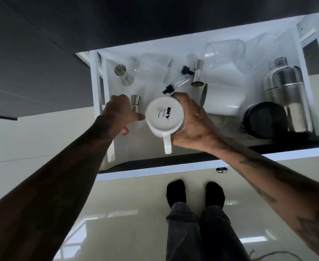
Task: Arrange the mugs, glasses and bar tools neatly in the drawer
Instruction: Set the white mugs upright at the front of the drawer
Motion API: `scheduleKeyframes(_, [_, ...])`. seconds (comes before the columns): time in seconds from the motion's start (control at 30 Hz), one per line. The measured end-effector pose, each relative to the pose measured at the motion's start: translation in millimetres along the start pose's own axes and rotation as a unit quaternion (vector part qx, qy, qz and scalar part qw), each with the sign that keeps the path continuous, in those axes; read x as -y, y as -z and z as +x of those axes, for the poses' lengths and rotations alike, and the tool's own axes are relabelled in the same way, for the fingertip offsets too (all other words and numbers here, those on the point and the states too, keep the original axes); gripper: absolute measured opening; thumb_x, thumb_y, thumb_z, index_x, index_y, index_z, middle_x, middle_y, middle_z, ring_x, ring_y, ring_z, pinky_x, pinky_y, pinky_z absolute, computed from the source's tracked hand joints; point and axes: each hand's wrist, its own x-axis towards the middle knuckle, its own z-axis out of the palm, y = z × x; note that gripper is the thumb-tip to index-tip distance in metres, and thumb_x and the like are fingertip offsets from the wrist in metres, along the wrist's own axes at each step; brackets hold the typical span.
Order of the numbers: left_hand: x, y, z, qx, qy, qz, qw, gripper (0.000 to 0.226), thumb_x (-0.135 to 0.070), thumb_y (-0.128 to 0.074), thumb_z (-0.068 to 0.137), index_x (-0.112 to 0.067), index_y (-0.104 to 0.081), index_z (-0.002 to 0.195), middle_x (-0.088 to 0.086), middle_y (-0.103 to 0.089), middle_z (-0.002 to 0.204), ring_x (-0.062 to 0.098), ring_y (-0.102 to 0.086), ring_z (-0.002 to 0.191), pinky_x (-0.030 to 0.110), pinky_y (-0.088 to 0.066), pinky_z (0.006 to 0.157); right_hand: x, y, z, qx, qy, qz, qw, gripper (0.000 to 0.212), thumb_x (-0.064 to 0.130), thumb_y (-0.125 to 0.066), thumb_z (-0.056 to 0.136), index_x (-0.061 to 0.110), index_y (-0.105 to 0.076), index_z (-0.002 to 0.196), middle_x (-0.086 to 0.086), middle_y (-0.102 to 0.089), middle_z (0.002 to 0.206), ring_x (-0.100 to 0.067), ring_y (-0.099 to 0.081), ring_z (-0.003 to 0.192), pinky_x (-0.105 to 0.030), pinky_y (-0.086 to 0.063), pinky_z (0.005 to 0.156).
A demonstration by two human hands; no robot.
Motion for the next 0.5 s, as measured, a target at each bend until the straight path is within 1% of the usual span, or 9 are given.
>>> scheduleKeyframes(0.07, [7,16,-10,-0.014,0.002,-0.041,0.999,0.033,-0.03,-0.076,0.083,0.001,-0.064,0.087,0.016,-0.075,0.082,0.024,-0.072,0.05,0.038,-0.062,0.063,-1,-14,1,0.024,0.015,-0.014,1.0,0.083,0.027,-0.089,0.051,0.003,-0.049,0.119,-0.01,-0.068,0.095,-0.029,-0.064,0.081,-0.038,-0.048,0.065])
scheduleKeyframes(0.13, [11,26,-30,-0.037,-0.005,-0.14,0.989,0.036,-0.035,-0.067,0.089,-0.001,-0.067,0.099,0.01,-0.076,0.086,0.024,-0.075,0.059,0.041,-0.063,0.073,-2,-27,3,0.056,0.021,-0.022,0.998,0.08,0.026,-0.087,0.053,0.004,-0.047,0.119,-0.011,-0.067,0.096,-0.03,-0.063,0.081,-0.039,-0.05,0.064])
scheduleKeyframes(0.2, [15,27,-55,0.001,0.0,-0.228,0.974,0.046,-0.044,-0.07,0.085,-0.012,-0.065,0.116,0.002,-0.074,0.097,0.022,-0.076,0.069,0.041,-0.063,0.072,0,-38,6,0.076,0.029,-0.025,0.996,0.077,0.023,-0.085,0.057,0.005,-0.046,0.121,-0.012,-0.066,0.099,-0.032,-0.061,0.084,-0.038,-0.05,0.065])
scheduleKeyframes(0.23, [17,24,-66,0.026,-0.008,-0.22,0.975,0.058,-0.049,-0.075,0.078,-0.019,-0.06,0.125,-0.001,-0.072,0.105,0.021,-0.076,0.077,0.041,-0.063,0.074,2,-42,9,0.082,0.034,-0.026,0.996,0.075,0.02,-0.084,0.058,0.005,-0.046,0.122,-0.012,-0.065,0.101,-0.032,-0.06,0.084,-0.036,-0.049,0.064])
scheduleKeyframes(0.3, [27,11,-74,0.042,-0.063,-0.123,0.99,0.078,-0.055,-0.081,0.066,-0.028,-0.051,0.133,-0.006,-0.065,0.116,0.018,-0.071,0.091,0.037,-0.06,0.079,5,-52,15,0.103,0.042,-0.029,0.993,0.074,0.016,-0.083,0.06,0.003,-0.046,0.123,-0.014,-0.065,0.103,-0.032,-0.059,0.085,-0.033,-0.045,0.062])
scheduleKeyframes(0.37, [36,-4,-75,0.01,-0.118,-0.055,0.991,0.082,-0.051,-0.086,0.061,-0.027,-0.049,0.13,-0.007,-0.063,0.116,0.016,-0.062,0.096,0.024,-0.051,0.076,9,-62,19,0.125,0.046,-0.024,0.991,0.076,0.019,-0.084,0.058,0.003,-0.045,0.122,-0.015,-0.064,0.104,-0.033,-0.059,0.086,-0.034,-0.047,0.061])
scheduleKeyframes(0.4, [41,-11,-73,-0.011,-0.135,-0.045,0.99,0.086,-0.049,-0.088,0.059,-0.024,-0.048,0.131,-0.004,-0.063,0.117,0.018,-0.059,0.098,0.024,-0.048,0.076,10,-67,21,0.13,0.044,-0.021,0.99,0.078,0.024,-0.085,0.057,0.004,-0.045,0.121,-0.015,-0.064,0.106,-0.034,-0.06,0.087,-0.035,-0.049,0.062])
scheduleKeyframes(0.47, [47,-19,-67,-0.041,-0.147,-0.044,0.987,0.097,-0.054,-0.087,0.053,-0.018,-0.047,0.134,0.005,-0.064,0.122,0.025,-0.06,0.104,0.033,-0.051,0.084,10,-75,23,0.136,0.031,-0.022,0.99,0.084,0.032,-0.086,0.053,0.007,-0.044,0.121,-0.013,-0.063,0.109,-0.034,-0.059,0.089,-0.037,-0.051,0.066])
scheduleKeyframes(0.5, [49,-22,-65,-0.049,-0.15,-0.047,0.986,0.101,-0.06,-0.081,0.05,-0.016,-0.048,0.134,0.009,-0.064,0.121,0.029,-0.061,0.105,0.039,-0.053,0.088,9,-78,24,0.141,0.023,-0.022,0.99,0.087,0.033,-0.087,0.051,0.008,-0.044,0.122,-0.013,-0.062,0.11,-0.033,-0.058,0.09,-0.039,-0.052,0.067])
